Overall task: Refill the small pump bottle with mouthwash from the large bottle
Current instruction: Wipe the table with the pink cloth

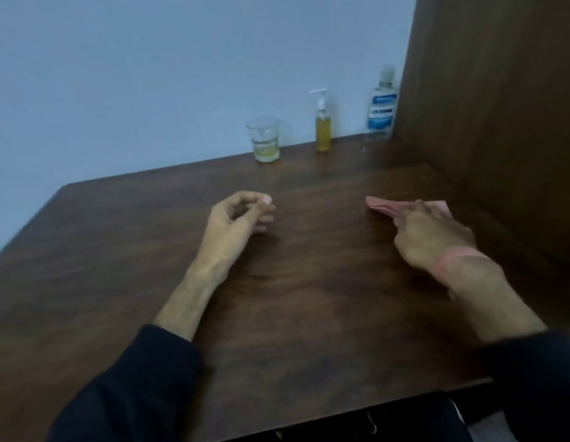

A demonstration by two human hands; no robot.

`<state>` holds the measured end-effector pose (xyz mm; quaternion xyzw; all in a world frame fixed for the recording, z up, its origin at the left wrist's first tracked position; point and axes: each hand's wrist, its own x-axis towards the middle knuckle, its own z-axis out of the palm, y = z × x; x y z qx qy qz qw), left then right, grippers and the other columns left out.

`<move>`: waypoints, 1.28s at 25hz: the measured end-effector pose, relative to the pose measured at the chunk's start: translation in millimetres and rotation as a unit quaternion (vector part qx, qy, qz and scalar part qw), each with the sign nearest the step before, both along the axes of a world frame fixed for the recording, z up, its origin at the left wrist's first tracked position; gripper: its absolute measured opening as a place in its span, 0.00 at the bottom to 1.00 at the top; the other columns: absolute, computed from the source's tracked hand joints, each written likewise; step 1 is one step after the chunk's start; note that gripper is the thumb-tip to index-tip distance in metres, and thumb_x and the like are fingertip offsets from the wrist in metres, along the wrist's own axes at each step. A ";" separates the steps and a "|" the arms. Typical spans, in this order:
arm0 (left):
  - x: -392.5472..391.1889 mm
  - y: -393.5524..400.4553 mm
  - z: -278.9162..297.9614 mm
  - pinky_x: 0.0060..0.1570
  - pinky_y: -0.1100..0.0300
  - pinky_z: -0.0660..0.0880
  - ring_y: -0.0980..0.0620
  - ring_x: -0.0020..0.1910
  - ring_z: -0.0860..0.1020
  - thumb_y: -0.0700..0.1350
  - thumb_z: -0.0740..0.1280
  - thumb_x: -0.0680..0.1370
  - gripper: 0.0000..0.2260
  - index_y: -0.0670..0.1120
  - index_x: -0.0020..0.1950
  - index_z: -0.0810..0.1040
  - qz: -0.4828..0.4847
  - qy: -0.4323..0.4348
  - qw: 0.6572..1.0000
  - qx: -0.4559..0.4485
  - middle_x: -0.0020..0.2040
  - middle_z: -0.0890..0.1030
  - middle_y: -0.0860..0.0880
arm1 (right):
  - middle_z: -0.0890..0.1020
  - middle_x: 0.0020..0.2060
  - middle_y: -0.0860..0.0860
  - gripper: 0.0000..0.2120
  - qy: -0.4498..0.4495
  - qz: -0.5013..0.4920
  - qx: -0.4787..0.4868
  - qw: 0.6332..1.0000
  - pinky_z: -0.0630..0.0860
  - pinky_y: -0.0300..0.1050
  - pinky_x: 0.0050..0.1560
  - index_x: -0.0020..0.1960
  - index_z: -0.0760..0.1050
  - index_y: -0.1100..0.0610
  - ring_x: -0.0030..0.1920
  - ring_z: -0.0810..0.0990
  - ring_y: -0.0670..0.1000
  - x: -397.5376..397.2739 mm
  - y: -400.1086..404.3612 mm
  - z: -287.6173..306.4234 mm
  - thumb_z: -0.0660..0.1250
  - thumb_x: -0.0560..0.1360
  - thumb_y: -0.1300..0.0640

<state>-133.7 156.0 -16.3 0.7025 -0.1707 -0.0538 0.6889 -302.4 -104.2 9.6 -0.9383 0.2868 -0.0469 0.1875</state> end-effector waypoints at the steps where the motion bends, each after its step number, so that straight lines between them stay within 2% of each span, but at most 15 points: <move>1: 2.5 1.4 0.0 0.48 0.59 0.86 0.54 0.45 0.89 0.45 0.75 0.86 0.05 0.44 0.57 0.87 0.017 -0.014 1.000 0.019 0.49 0.92 0.47 | 0.72 0.80 0.51 0.25 0.032 0.004 -0.020 0.999 0.65 0.51 0.80 0.82 0.70 0.46 0.81 0.69 0.56 8.1 12.8 4.9 0.60 0.85 0.55; 3: 7.8 8.3 1.7 0.45 0.57 0.85 0.51 0.44 0.90 0.47 0.76 0.85 0.05 0.47 0.54 0.88 0.028 -0.031 0.998 0.056 0.49 0.92 0.47 | 0.72 0.81 0.51 0.27 -0.033 0.152 -0.088 0.984 0.61 0.47 0.83 0.82 0.70 0.44 0.81 0.68 0.54 31.9 64.1 4.1 0.61 0.84 0.55; 4: 10.2 12.7 3.0 0.42 0.56 0.85 0.49 0.43 0.91 0.48 0.77 0.85 0.04 0.49 0.54 0.88 0.034 -0.042 0.996 0.077 0.49 0.92 0.48 | 0.68 0.83 0.51 0.27 -0.053 0.248 -0.074 0.965 0.57 0.47 0.85 0.84 0.66 0.46 0.84 0.64 0.53 41.1 96.7 -2.4 0.60 0.85 0.54; 6: 14.2 24.5 4.0 0.36 0.56 0.85 0.48 0.40 0.92 0.50 0.78 0.84 0.03 0.53 0.53 0.88 0.046 -0.071 0.987 0.136 0.48 0.92 0.51 | 0.59 0.88 0.49 0.27 -0.001 0.432 -0.036 0.901 0.45 0.42 0.87 0.87 0.61 0.48 0.88 0.53 0.50 40.0 143.2 -8.7 0.57 0.89 0.49; 8: 18.8 38.0 4.7 0.33 0.58 0.83 0.49 0.38 0.91 0.51 0.79 0.83 0.03 0.53 0.52 0.89 0.053 -0.074 0.979 0.181 0.47 0.92 0.53 | 0.59 0.87 0.41 0.28 0.058 0.500 0.065 0.862 0.43 0.35 0.83 0.86 0.62 0.44 0.87 0.54 0.42 55.4 130.7 7.7 0.59 0.88 0.40; 10: 24.4 48.6 8.6 0.32 0.61 0.81 0.50 0.37 0.91 0.53 0.79 0.83 0.05 0.53 0.53 0.90 0.025 -0.039 0.976 0.212 0.47 0.92 0.54 | 0.72 0.78 0.33 0.28 0.065 0.469 0.135 0.871 0.60 0.31 0.79 0.82 0.70 0.39 0.77 0.70 0.33 77.7 98.4 28.4 0.65 0.84 0.34; 13: 28.4 54.4 13.0 0.33 0.67 0.79 0.55 0.38 0.90 0.56 0.80 0.81 0.08 0.53 0.53 0.90 -0.035 -0.007 0.963 0.268 0.47 0.92 0.55 | 0.86 0.62 0.40 0.31 -0.003 0.304 0.072 0.950 0.78 0.44 0.65 0.75 0.78 0.44 0.61 0.83 0.43 102.7 69.7 36.3 0.72 0.77 0.30; 16: 30.7 57.9 7.4 0.31 0.67 0.77 0.55 0.37 0.89 0.56 0.81 0.80 0.08 0.52 0.53 0.91 -0.041 -0.006 0.967 0.250 0.47 0.92 0.54 | 0.88 0.44 0.41 0.27 0.038 0.321 0.101 0.941 0.75 0.35 0.43 0.59 0.83 0.43 0.45 0.84 0.38 119.3 82.0 18.8 0.83 0.66 0.31; 18: 30.7 61.5 3.8 0.30 0.66 0.77 0.55 0.37 0.88 0.55 0.81 0.80 0.08 0.52 0.53 0.91 -0.050 -0.006 0.971 0.233 0.48 0.92 0.52 | 0.87 0.40 0.42 0.19 0.052 0.351 0.137 0.925 0.72 0.31 0.37 0.51 0.85 0.45 0.37 0.82 0.36 125.7 89.0 9.2 0.86 0.66 0.39; 20: 31.5 62.8 4.9 0.31 0.64 0.77 0.56 0.38 0.87 0.57 0.81 0.80 0.08 0.55 0.55 0.91 -0.065 -0.008 0.974 0.217 0.50 0.92 0.52 | 0.86 0.42 0.43 0.12 0.015 0.358 0.157 0.920 0.74 0.33 0.41 0.50 0.86 0.46 0.39 0.82 0.38 131.6 86.0 3.7 0.84 0.72 0.44; 22: 33.3 67.1 8.3 0.33 0.64 0.78 0.56 0.43 0.88 0.60 0.79 0.81 0.10 0.59 0.59 0.90 -0.092 -0.006 0.976 0.197 0.52 0.92 0.52 | 0.87 0.46 0.44 0.07 -0.100 0.312 0.229 0.917 0.78 0.37 0.48 0.51 0.84 0.47 0.45 0.84 0.40 133.2 82.5 -0.9 0.81 0.76 0.52; 25: 32.4 66.5 5.8 0.36 0.63 0.82 0.51 0.52 0.91 0.54 0.84 0.77 0.18 0.60 0.66 0.87 -0.126 0.017 0.983 0.135 0.56 0.92 0.47 | 0.87 0.47 0.43 0.12 -0.246 0.221 0.271 0.904 0.82 0.34 0.47 0.52 0.82 0.45 0.48 0.86 0.38 132.4 75.1 -8.9 0.82 0.75 0.56; 27: 38.2 60.8 -4.7 0.36 0.59 0.84 0.48 0.49 0.92 0.49 0.87 0.74 0.17 0.58 0.59 0.86 -0.070 -0.008 0.993 0.099 0.53 0.93 0.45 | 0.86 0.52 0.42 0.19 -0.262 0.175 0.276 0.908 0.82 0.39 0.49 0.57 0.80 0.42 0.52 0.85 0.40 134.2 73.3 -11.5 0.84 0.72 0.53; 29: 62.0 52.4 -10.5 0.37 0.53 0.85 0.50 0.48 0.91 0.46 0.86 0.75 0.13 0.57 0.49 0.84 0.045 -0.060 0.992 0.104 0.50 0.92 0.50 | 0.82 0.58 0.39 0.24 -0.243 0.154 0.243 0.926 0.81 0.43 0.55 0.64 0.77 0.41 0.59 0.82 0.43 135.0 70.6 -14.0 0.83 0.73 0.47; 32: 120.6 45.1 -4.1 0.52 0.52 0.86 0.61 0.51 0.88 0.48 0.81 0.81 0.07 0.60 0.49 0.86 0.193 -0.137 0.933 0.270 0.52 0.90 0.61 | 0.79 0.61 0.39 0.18 -0.174 0.200 0.106 0.958 0.73 0.45 0.67 0.65 0.78 0.41 0.68 0.76 0.48 129.3 71.3 -20.6 0.76 0.78 0.41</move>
